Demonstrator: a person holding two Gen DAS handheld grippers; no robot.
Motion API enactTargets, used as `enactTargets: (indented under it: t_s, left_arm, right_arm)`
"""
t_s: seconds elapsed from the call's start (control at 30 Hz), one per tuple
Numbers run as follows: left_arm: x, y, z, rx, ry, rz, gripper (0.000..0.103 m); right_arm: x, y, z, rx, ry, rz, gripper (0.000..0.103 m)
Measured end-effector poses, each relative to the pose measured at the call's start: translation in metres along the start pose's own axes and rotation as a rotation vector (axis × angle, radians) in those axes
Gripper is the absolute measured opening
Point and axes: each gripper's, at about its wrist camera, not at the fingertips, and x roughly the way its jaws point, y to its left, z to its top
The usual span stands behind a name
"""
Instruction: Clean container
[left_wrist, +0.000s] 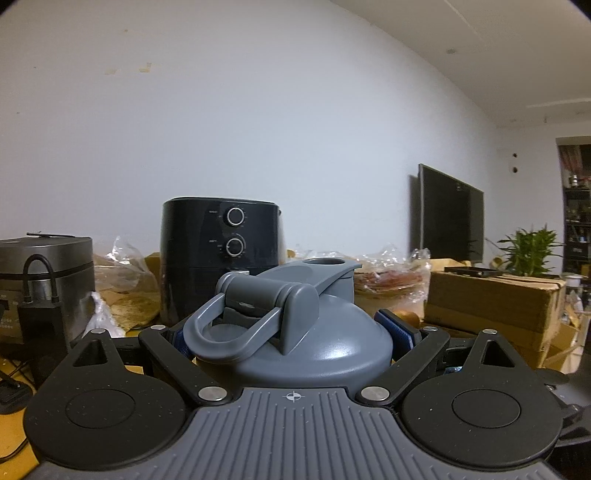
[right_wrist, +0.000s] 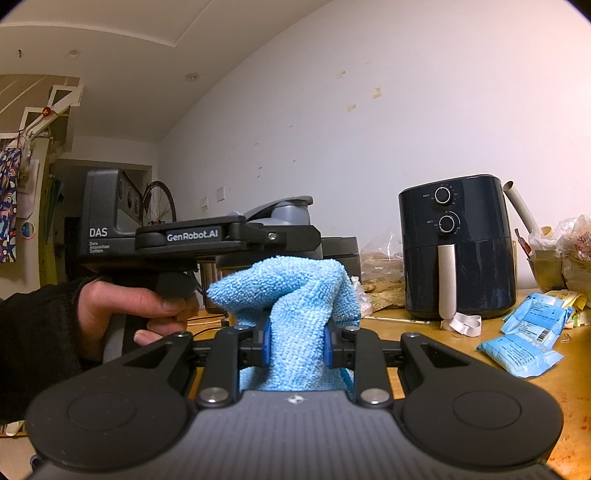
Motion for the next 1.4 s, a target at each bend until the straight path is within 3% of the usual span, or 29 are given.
enactTargets:
  t_s: [0.9,1.4]
  left_arm:
    - [0.007,0.037,-0.002,0.029,0.021,-0.323,0.095]
    - [0.011,0.038,-0.003,0.032,0.018,-0.335,0.095]
  right_arm:
    - [-0.001,-0.001,-0.001,-0.008,0.001,0.018,0.025]
    - [-0.006,-0.001,-0.001,-0.008,0.002,0.019,0.025]
